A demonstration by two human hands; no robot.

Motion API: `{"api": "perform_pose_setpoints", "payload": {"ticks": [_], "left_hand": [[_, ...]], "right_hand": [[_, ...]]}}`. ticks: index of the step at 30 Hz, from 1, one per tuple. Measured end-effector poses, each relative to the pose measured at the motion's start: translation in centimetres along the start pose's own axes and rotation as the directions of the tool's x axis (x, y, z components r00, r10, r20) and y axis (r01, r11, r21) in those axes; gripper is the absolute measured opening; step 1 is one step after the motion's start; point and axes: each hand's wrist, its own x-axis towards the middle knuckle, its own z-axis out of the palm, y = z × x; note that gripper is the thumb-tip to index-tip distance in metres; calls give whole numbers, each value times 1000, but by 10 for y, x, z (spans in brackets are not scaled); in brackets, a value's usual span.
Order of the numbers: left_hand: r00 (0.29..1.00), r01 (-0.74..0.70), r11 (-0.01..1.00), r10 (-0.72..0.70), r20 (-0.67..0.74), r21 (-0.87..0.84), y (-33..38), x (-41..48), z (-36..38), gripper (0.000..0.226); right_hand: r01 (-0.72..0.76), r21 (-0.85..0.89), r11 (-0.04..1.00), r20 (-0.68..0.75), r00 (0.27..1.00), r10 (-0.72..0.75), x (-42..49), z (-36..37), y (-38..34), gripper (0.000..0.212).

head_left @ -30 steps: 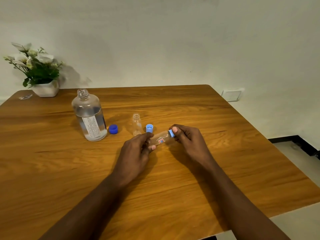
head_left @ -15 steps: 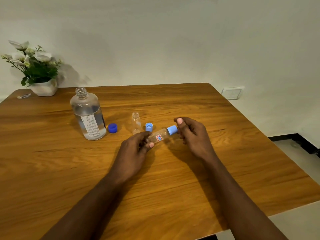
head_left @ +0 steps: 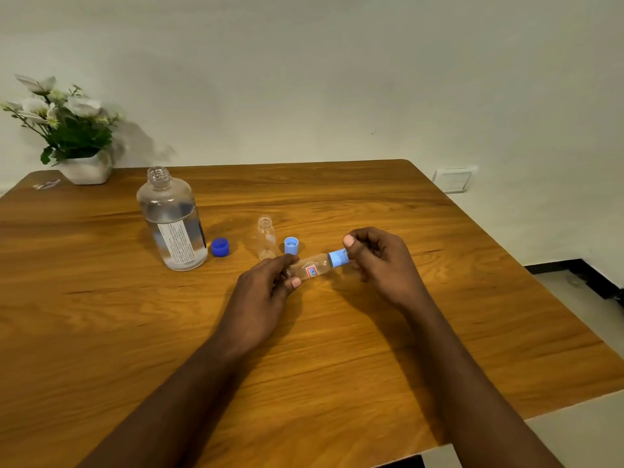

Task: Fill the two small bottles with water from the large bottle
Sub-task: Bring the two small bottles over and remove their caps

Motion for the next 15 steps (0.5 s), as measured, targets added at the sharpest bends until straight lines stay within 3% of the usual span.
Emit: {"api": "perform_pose_setpoints", "payload": {"ticks": [2, 6, 9, 11, 13, 15], "left_hand": [[1000, -4, 1000, 4, 3, 3, 1, -1, 0, 38], [1000, 6, 1000, -6, 8, 6, 1, -2, -2, 39], [1000, 0, 1000, 0, 5, 12, 1, -1, -2, 40], [1000, -3, 1000, 2, 19, 18, 2, -1, -2, 40], [1000, -1, 1000, 1, 23, 16, 3, -1, -3, 40], [1000, 0, 1000, 0, 19, 10, 3, -1, -3, 40]], "right_hand": [[-30, -17, 999, 28, 999, 30, 0, 0, 1, 17], [-49, 12, 999, 105, 993, 47, -1, -2, 0, 5], [-45, 35, 998, 154, 987, 39, 0, -7, -2, 29], [-35, -6, 999, 152, 988, 36, 0, -7, -2, 30], [-49, -45, 998, 121, 991, 54, -1, -5, -3, 11], [-64, -107, 992, 105, 992, 76, -1, -3, -2, 25]]}}
